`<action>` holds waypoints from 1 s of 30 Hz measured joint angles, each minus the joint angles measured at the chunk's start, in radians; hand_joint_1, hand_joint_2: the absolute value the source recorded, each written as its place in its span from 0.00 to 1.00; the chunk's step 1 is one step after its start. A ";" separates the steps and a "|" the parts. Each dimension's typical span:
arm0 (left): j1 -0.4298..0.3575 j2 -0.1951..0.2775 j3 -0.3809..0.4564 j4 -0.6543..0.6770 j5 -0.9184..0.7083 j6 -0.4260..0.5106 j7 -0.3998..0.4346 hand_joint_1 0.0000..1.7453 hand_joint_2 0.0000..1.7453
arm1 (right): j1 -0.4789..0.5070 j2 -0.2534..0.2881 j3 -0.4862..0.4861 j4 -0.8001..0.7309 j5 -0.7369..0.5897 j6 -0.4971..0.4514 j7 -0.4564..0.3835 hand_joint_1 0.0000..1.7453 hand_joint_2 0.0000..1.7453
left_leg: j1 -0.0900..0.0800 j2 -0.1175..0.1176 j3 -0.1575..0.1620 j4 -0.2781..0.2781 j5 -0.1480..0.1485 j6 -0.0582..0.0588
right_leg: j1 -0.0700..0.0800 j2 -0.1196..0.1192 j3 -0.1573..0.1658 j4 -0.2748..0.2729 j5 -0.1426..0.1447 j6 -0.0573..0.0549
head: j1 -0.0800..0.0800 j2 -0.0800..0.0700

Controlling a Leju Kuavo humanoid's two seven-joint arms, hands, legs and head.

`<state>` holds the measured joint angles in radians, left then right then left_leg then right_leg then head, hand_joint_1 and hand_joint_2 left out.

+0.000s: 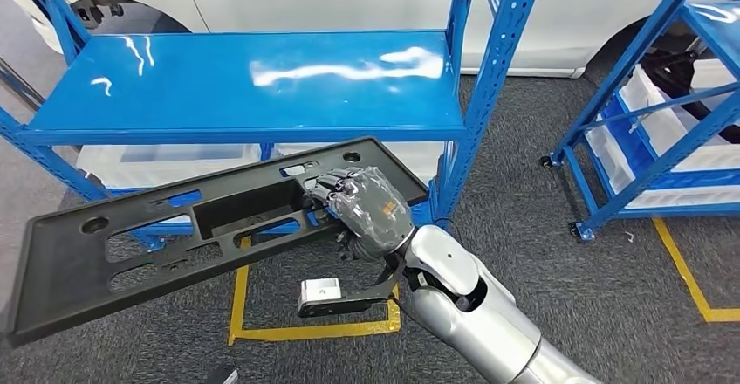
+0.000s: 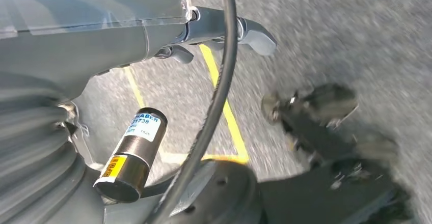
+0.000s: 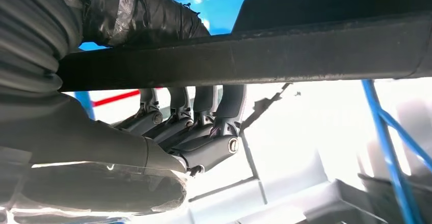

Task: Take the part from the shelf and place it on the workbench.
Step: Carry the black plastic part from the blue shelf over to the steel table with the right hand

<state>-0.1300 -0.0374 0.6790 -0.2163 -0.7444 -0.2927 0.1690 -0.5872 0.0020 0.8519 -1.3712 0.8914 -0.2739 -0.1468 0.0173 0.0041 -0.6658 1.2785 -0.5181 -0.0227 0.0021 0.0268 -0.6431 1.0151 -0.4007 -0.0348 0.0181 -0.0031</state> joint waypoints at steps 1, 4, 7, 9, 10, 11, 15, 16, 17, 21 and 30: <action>0.000 0.003 0.000 0.000 -0.002 0.000 -0.001 0.00 1.00 | 0.001 -0.002 -0.006 0.006 0.002 -0.001 0.000 1.00 1.00 | 0.002 -0.014 0.046 -0.054 0.019 0.000 | -0.002 0.009 -0.019 0.009 0.010 0.005 | 0.000 0.000; 0.003 0.009 0.000 0.000 -0.005 -0.001 -0.004 0.00 1.00 | 0.002 -0.005 -0.024 0.015 0.010 -0.003 -0.001 1.00 1.00 | 0.003 -0.067 0.167 -0.231 -0.013 0.006 | -0.002 0.035 -0.057 0.029 0.037 0.022 | 0.000 0.000; 0.006 0.009 0.000 0.000 -0.006 -0.001 -0.005 0.00 1.00 | 0.005 -0.012 -0.036 0.023 0.012 -0.006 -0.001 1.00 1.00 | 0.005 -0.048 0.161 -0.257 -0.006 0.021 | 0.000 0.056 -0.073 0.023 0.064 0.038 | 0.001 0.000; 0.007 0.008 0.000 0.001 -0.006 -0.002 -0.005 0.00 1.00 | 0.007 -0.017 -0.042 0.028 0.011 -0.007 -0.001 1.00 1.00 | 0.009 -0.022 0.139 -0.259 0.019 0.038 | -0.001 0.031 -0.094 0.069 0.003 0.048 | 0.004 0.000; 0.007 0.008 0.000 0.001 -0.006 -0.002 -0.005 0.00 1.00 | 0.008 -0.019 -0.044 0.030 0.012 -0.008 -0.001 1.00 1.00 | 0.007 -0.008 0.127 -0.259 0.031 0.044 | -0.004 0.009 -0.109 0.124 -0.055 0.053 | 0.005 0.000; 0.009 0.009 0.000 0.001 -0.006 -0.002 -0.005 0.00 1.00 | 0.008 -0.020 -0.047 0.032 0.012 -0.008 -0.001 1.00 1.00 | 0.006 0.004 0.112 -0.258 0.042 0.048 | -0.006 -0.008 -0.123 0.192 -0.109 0.058 | 0.007 0.000; 0.012 0.013 0.000 0.001 -0.007 -0.001 -0.007 0.00 1.00 | 0.012 -0.024 -0.052 0.038 0.018 -0.008 -0.001 1.00 1.00 | 0.002 0.053 0.058 -0.253 0.078 0.046 | -0.014 -0.026 -0.088 0.303 -0.108 0.064 | 0.006 0.000; 0.012 0.014 0.000 0.001 -0.007 -0.001 -0.008 0.00 1.00 | 0.013 -0.026 -0.053 0.039 0.020 -0.008 -0.001 1.00 1.00 | 0.001 0.064 0.049 -0.253 0.086 0.044 | -0.012 -0.035 -0.040 0.253 -0.085 0.060 | 0.006 0.000; 0.012 0.014 0.000 0.001 -0.007 -0.002 -0.010 0.00 1.00 | 0.014 -0.027 -0.056 0.039 0.023 -0.008 -0.001 1.00 1.00 | 0.000 0.073 0.042 -0.252 0.093 0.041 | -0.007 -0.055 0.019 0.179 -0.080 0.052 | 0.006 0.000; 0.017 0.013 0.000 0.001 -0.008 -0.002 -0.016 0.00 1.00 | 0.013 -0.031 -0.077 0.036 0.031 -0.010 -0.001 1.00 1.00 | 0.004 0.111 0.037 -0.263 0.125 0.019 | 0.018 -0.093 0.136 -0.020 -0.108 0.025 | 0.006 0.000; 0.035 0.028 0.002 0.001 -0.006 -0.012 -0.001 0.00 1.00 | 0.029 -0.042 -0.103 0.039 0.027 0.001 -0.002 1.00 1.00 | 0.009 0.000 -0.004 0.004 -0.042 -0.009 | -0.001 -0.001 0.025 -0.015 -0.011 0.006 | 0.006 0.000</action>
<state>-0.0952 -0.0090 0.6810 -0.2155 -0.7505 -0.3042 0.1677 -0.5581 -0.0403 0.7487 -1.3318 0.9182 -0.2731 -0.1489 0.0261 0.0039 -0.6699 1.2826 -0.5599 -0.0318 0.0012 0.0257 -0.6184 1.0004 -0.4114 -0.0293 0.0243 -0.0031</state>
